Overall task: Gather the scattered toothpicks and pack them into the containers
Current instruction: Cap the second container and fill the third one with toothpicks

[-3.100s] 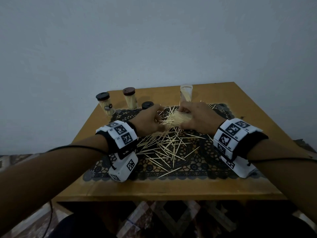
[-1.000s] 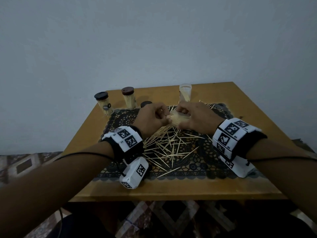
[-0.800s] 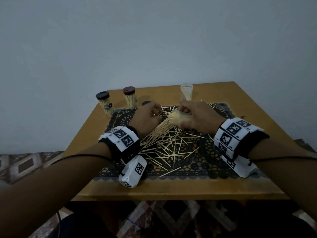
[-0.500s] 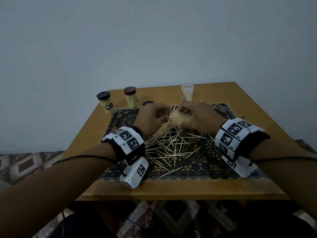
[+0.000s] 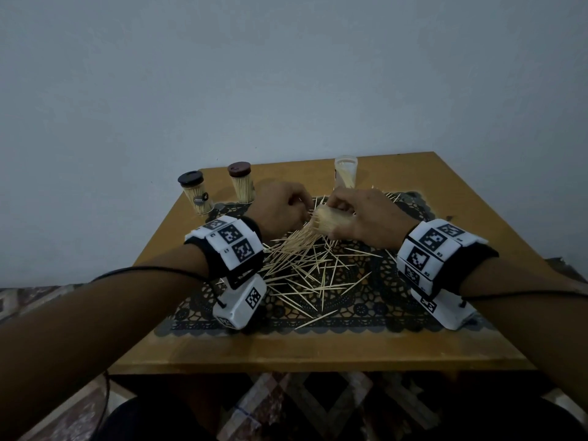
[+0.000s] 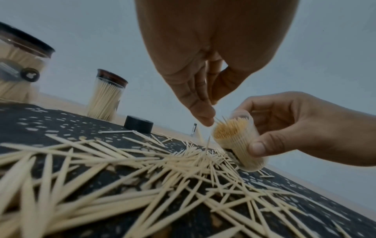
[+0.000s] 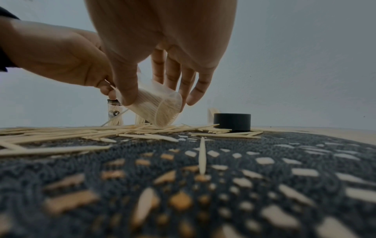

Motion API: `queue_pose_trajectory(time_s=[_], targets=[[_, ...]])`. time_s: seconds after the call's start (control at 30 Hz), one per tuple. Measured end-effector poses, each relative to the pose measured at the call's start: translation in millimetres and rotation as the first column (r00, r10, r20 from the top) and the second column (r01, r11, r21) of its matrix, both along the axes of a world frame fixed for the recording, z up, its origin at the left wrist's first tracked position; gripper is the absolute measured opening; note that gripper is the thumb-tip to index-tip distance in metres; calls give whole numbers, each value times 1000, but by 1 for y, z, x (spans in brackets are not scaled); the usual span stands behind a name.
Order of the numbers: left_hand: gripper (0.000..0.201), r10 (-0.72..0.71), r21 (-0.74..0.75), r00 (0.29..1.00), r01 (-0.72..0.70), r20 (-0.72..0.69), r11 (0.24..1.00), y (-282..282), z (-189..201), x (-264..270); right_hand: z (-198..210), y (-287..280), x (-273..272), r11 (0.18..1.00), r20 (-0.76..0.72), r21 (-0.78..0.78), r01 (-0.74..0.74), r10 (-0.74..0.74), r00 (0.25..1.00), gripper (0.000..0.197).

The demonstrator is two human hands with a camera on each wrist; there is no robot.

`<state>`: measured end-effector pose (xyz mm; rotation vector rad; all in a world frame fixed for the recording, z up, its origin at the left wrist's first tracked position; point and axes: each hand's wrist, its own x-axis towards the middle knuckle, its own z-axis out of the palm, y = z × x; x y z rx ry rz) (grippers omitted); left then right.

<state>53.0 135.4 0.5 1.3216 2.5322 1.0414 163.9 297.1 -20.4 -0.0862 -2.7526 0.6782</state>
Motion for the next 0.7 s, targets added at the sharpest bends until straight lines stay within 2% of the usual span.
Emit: queue_pose_trajectory(time_s=[0.1,0.23,0.3,0.4,0.47,0.57,0.7], targets=[[11,5,23,1000,-5,-26,1000,-5,4,-3,0,0,0,1000,-7,-12,2,-3,1000,46],[8,-194,-118,980,198,46,973,-6,8,3,1,-1,0,1000,8,-8,6,-6,1000,45],[14,-177,-95,984,180,33,979,-5,9,2,1,-1,0,1000,12,-16,8,-8,1000,44],[18,-64,4,998,64,-6,998,-7,8,0,1,0,0,1000,-1,-20,7,-7,1000,43],[22,-53,-51,998,51,-31,997,-7,9,5,0,0,0,1000,-2,-22,10,-10,1000,44],[36,-123,-182,992,114,-39,977,-8,9,17,0,0,0,999,-1,-32,10,-10,1000,46],[37,-77,-113,996,72,-43,991,-11,8,19,-1,2,-1,999,-12,-26,23,-23,1000,45]])
